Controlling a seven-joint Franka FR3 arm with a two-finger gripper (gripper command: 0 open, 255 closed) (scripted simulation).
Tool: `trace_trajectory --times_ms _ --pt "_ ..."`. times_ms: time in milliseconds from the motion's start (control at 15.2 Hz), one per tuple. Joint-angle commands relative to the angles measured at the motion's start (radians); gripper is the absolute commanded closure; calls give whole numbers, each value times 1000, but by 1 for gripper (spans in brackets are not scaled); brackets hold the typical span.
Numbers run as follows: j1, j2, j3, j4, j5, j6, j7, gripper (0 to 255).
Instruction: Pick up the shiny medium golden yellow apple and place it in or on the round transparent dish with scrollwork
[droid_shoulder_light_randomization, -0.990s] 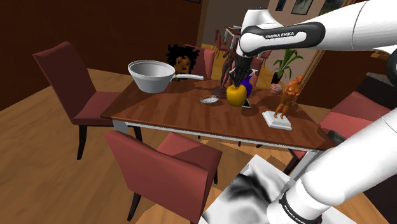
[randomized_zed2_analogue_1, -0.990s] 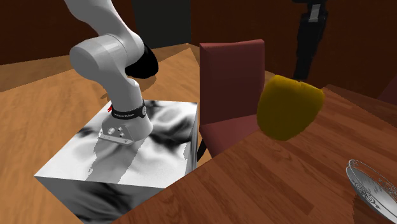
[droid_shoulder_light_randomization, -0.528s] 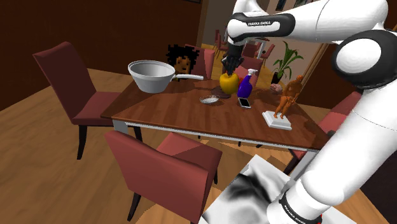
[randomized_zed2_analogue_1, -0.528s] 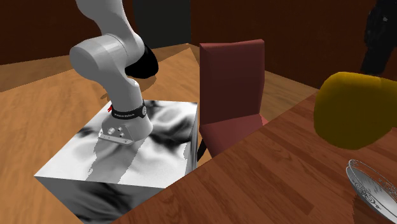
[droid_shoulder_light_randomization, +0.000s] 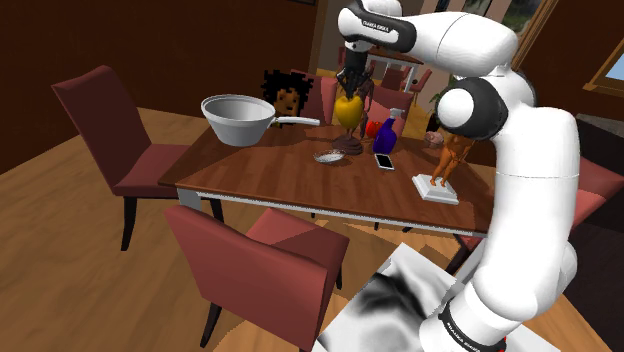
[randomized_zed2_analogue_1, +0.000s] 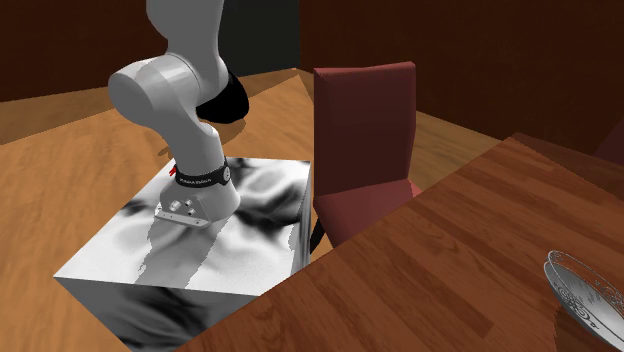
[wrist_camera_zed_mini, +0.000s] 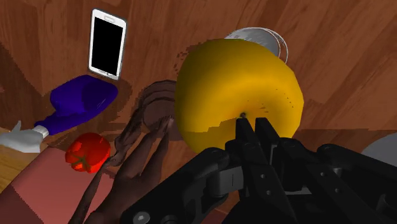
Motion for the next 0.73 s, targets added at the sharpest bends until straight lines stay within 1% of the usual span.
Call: trace_trajectory --times_ms 0,330,660 --pt "-5 48 0 58 5 -10 -5 255" --pt "-2 10 1 -71 0 80 9 255" --pt "0 -11 1 -171 -4 158 22 255"
